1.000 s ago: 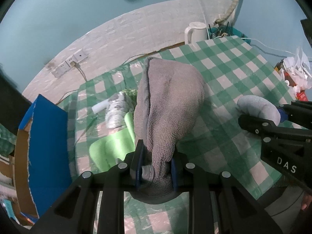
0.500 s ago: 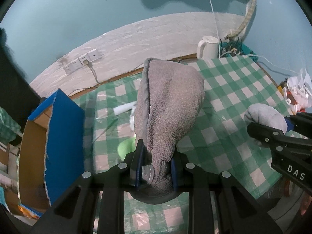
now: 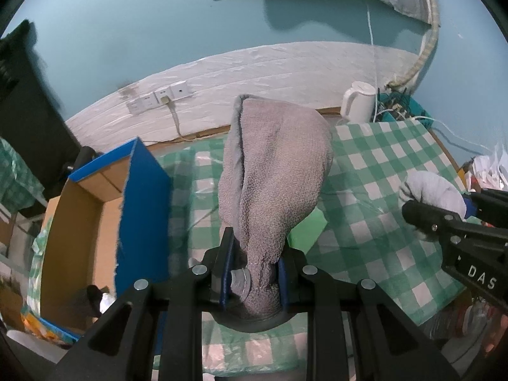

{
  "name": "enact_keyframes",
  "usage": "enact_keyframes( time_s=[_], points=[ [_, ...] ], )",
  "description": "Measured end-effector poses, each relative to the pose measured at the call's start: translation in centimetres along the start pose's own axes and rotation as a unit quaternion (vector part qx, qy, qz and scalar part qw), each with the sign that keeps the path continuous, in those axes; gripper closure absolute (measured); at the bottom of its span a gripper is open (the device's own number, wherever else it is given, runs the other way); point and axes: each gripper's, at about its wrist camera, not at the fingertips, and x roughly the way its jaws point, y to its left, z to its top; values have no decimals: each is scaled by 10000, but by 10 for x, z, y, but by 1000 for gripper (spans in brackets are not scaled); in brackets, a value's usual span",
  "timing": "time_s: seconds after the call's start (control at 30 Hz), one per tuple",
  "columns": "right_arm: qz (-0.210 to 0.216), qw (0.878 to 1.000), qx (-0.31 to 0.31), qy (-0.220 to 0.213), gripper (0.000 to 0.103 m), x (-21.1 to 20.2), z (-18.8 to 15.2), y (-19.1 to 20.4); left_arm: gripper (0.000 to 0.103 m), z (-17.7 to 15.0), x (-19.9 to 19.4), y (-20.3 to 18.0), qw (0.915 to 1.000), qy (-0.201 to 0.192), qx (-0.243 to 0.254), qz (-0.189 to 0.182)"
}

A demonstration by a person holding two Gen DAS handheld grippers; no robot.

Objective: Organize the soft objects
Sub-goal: 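Lift the fleece sock with the left gripper while the right lifts the light grey sock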

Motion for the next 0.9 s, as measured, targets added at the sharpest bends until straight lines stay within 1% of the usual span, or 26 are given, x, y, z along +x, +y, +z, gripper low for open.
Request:
enact_keyframes(
  time_s=[0.37, 0.9],
  points=[
    [215, 9993, -308, -65, 73, 1, 20, 46, 80, -5, -13, 48, 9988, -98, -433, 186],
    [508, 9952, -830, -59, 73, 12, 46, 127, 80, -17, -23, 114, 9934, -148, -1044, 448]
  ],
)
